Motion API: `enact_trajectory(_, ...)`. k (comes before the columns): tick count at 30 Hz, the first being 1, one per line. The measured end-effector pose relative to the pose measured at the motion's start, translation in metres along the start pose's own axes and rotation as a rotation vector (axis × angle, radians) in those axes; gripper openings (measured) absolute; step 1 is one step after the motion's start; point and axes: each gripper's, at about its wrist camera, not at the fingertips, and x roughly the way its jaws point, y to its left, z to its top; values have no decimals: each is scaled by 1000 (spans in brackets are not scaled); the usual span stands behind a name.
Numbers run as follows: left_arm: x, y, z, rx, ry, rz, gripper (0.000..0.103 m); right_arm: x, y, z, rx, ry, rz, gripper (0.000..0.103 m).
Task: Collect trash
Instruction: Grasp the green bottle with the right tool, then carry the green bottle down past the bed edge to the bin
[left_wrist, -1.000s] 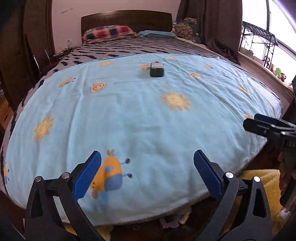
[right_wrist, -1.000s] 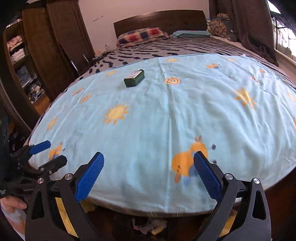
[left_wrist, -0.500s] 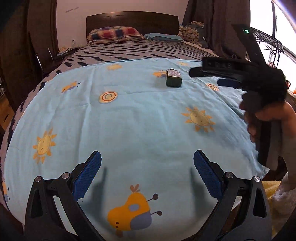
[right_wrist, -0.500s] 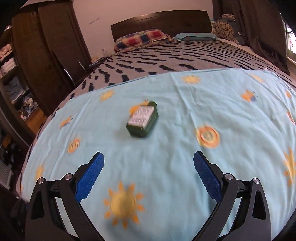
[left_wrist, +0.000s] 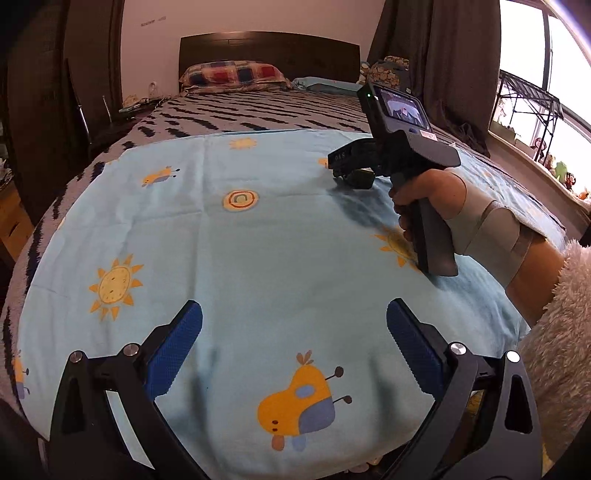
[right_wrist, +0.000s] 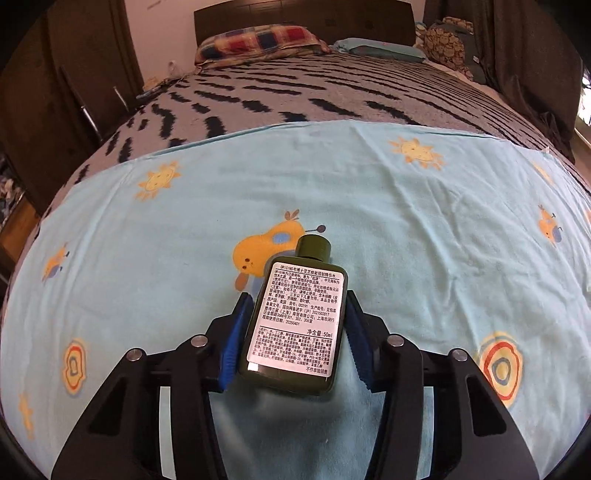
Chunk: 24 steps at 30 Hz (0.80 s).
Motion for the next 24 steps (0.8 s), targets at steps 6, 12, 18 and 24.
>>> enact_trajectory(6,-21,2,-17,-19,3,-1,95,-39,-4,-25,-44,-42,74,43)
enact_trajectory(12,-50,2,-58,-29,41,26,95,-127,-15,-89,-124,-149,197,43)
enact_trajectory(18,-68,5,-118,-63,126,63,95,-198,-50,-191,-134,-131,272,43)
enact_trajectory(24,-57,12,-177,-92,223,108,87,-224,-69,-270,-116,-73,274,43)
